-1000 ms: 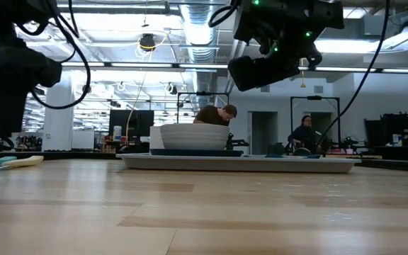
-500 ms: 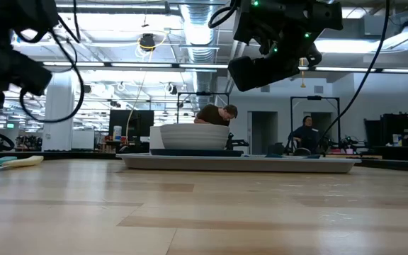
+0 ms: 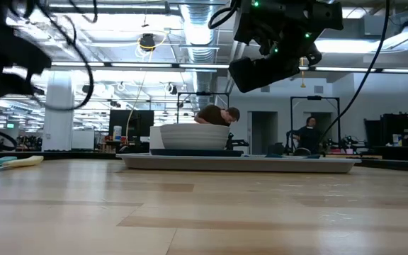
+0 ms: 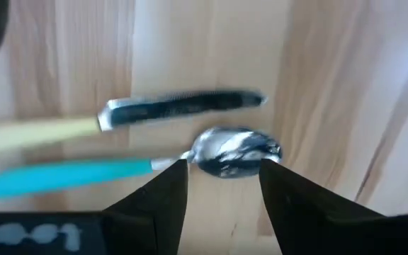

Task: Set up tray
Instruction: Put the blue spoon to the left of the orange fork on the gray table tray

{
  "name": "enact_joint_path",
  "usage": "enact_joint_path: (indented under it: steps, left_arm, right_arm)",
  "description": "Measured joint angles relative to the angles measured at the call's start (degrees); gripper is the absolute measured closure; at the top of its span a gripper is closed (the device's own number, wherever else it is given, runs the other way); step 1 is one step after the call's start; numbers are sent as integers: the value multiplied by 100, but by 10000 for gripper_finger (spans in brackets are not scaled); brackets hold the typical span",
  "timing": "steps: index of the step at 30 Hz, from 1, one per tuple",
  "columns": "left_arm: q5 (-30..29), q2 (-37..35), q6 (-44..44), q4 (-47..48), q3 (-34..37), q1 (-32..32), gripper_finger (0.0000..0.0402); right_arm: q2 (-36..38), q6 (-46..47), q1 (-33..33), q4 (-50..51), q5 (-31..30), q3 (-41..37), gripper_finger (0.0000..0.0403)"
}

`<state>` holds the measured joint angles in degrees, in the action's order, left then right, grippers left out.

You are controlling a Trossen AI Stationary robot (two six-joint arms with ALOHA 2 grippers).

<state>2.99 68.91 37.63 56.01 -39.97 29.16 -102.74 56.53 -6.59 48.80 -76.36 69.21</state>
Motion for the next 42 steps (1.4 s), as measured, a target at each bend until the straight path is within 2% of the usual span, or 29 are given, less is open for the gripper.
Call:
enact_joint_path:
  steps: [5, 14, 26, 34, 42]
  left_arm:
    - [-292, 388, -390, 382, -464, 590, 237]
    - [-383, 1232, -601, 460, -489, 1256, 237]
    - [-771, 1817, -302, 107, -525, 1719, 237]
    - [-787, 2214, 106, 88, -531, 1862, 237]
    - [-848, 2223, 469, 47, -531, 1884, 237]
  right_arm:
    - [0, -3, 0, 0, 50, 0, 269]
    - [0, -6, -13, 0, 151, 0, 268]
    - [0, -7, -13, -1, 241, 0, 269]
    - [0, -7, -13, -1, 295, 0, 269]
    - [0, -7, -13, -9, 299, 0, 270]
